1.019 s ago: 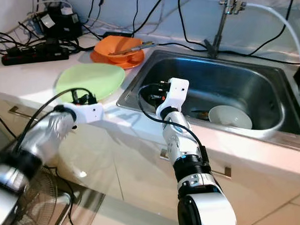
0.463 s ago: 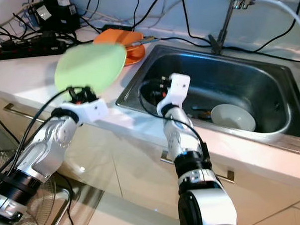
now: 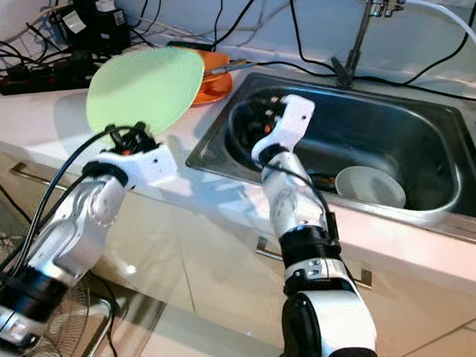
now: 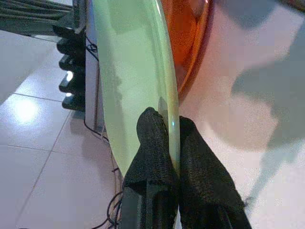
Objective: Kitchen organization
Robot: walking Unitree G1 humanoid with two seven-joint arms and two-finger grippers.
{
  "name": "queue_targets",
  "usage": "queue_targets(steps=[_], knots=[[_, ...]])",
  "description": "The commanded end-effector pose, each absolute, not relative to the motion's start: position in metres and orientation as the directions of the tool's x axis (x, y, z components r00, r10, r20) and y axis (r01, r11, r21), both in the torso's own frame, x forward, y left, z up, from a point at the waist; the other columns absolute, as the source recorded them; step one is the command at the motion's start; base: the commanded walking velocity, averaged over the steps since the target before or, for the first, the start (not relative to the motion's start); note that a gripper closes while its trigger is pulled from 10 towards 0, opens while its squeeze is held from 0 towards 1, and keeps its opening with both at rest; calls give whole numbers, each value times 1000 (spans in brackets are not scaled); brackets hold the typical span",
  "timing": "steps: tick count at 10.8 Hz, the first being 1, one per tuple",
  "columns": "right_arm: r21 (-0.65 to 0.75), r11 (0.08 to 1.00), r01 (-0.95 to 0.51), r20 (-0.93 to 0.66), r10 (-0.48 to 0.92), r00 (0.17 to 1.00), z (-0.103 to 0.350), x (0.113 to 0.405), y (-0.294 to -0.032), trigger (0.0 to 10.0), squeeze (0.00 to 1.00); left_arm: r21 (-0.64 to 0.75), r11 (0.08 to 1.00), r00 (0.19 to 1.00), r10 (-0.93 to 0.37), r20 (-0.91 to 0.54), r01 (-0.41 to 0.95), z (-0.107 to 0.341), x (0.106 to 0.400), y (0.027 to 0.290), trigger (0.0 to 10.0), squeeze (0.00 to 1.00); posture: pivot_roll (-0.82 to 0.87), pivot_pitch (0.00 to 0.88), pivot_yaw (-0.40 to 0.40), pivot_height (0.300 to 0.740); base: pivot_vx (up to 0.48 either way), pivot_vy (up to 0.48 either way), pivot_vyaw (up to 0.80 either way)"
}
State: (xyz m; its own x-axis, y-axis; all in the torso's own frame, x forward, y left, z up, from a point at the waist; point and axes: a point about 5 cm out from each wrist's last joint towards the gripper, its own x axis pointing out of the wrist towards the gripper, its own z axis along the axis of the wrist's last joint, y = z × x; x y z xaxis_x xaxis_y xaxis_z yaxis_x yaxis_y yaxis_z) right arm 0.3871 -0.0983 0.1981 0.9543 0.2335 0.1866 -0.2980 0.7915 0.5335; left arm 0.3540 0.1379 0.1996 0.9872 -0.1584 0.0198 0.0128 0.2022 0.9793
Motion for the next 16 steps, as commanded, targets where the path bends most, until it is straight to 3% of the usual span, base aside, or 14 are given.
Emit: queue_targets(steps=[1, 3, 5, 11, 16], knots=[[562, 759, -330, 221, 247, 944, 210, 388, -98, 10000, 1000, 981, 191, 979, -192, 65, -27, 213, 356, 129, 10000, 0, 227, 0, -22, 740, 0, 0, 0], [644, 660, -386, 248, 297, 922, 218, 385, -92, 10000, 1000, 983, 184, 972, -230, 51, -7, 211, 361, 119, 10000, 0, 220, 0, -16, 740, 0, 0, 0], [663, 615, -428, 260, 348, 901, 220, 380, -85, 10000, 0, 985, 175, 960, -276, 46, 4, 210, 364, 107, 10000, 0, 214, 0, -9, 740, 0, 0, 0], [684, 573, -451, 255, 391, 884, 219, 375, -77, 10000, 0, 987, 160, 941, -334, 47, 8, 212, 366, 92, 10000, 0, 216, 0, -6, 740, 0, 0, 0], [684, 617, -388, 192, 361, 913, 209, 378, -83, 10000, 0, 986, 162, 930, -357, 93, -36, 221, 368, 88, 10000, 0, 234, 0, -22, 740, 0, 0, 0]])
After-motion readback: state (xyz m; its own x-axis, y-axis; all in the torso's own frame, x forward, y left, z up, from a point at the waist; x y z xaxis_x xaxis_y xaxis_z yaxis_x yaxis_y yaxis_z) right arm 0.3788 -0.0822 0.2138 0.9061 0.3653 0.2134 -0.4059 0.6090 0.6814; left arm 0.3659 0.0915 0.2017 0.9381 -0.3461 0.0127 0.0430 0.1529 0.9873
